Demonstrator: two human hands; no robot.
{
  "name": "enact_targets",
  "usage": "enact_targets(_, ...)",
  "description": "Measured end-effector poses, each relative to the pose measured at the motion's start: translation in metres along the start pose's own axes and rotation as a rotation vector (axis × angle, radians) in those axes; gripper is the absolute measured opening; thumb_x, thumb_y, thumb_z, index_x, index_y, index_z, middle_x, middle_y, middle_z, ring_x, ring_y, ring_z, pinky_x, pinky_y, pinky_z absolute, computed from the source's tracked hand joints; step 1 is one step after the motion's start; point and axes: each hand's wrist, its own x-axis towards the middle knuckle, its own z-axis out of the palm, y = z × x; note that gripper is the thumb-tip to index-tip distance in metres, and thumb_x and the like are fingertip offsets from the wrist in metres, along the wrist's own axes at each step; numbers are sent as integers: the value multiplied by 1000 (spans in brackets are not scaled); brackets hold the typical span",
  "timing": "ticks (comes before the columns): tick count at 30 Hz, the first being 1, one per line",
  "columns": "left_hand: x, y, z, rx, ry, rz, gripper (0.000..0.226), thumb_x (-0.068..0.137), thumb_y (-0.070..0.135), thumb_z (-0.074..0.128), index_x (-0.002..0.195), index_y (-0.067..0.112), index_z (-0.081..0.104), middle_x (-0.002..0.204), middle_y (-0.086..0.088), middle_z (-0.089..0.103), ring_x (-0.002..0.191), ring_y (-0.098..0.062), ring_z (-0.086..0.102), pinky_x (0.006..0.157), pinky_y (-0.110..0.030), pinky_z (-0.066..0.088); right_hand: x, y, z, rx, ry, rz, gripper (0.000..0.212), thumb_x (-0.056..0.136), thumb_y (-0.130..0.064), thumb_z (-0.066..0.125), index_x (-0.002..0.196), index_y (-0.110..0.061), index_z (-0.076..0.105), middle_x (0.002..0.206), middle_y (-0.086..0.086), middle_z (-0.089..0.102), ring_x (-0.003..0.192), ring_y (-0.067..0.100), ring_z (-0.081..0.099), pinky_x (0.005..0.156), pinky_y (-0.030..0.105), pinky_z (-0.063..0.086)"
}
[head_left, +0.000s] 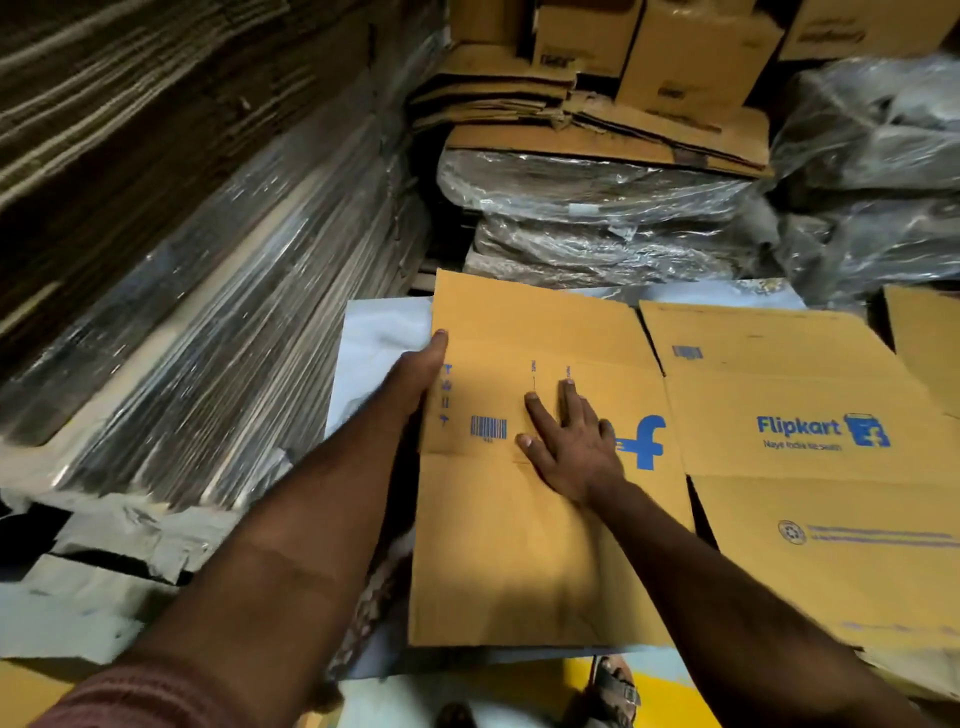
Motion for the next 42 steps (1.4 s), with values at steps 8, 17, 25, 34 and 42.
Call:
enact_targets(8,-75,49,12,-21,-553,-98,25,101,34,52,103,10,60,75,-8,75,62,-19,73,58,-33,60,-8,-7,-59,53,45,-30,62,98,-66,15,155,-44,2,165,5,6,151,28,9,117,57,16)
enact_targets(17,-155,128,44,-245,-487,334,18,103,15,47,91,8,58,73,-7,71,72,-19,67,78,-41,56,-49,-8,-183,326,424,-13,65,94,-62,21,135,-26,56,119,11,50,119,28,44,99,47,42)
enact_targets(25,-227,182,86,-444,-451,557,17,101,13,51,84,11,57,65,-4,66,57,-16,64,48,-30,56,-93,3,-264,208,532,11,84,82,-87,16,117,-23,59,118,11,60,118,30,52,99,50,44)
enact_targets(34,-261,175,98,-572,-563,358,10,98,5,47,106,5,53,96,-16,63,86,-25,63,85,-48,53,-135,59,-270,-174,544,146,63,79,-7,66,136,-28,49,129,4,60,111,34,61,81,42,55)
enact_targets(42,-283,126,146,-825,-402,163,40,94,25,58,126,4,46,123,-22,54,113,-40,56,101,-51,45,-166,122,-271,-240,419,77,44,81,-10,60,121,-29,64,111,7,69,106,31,65,87,40,54)
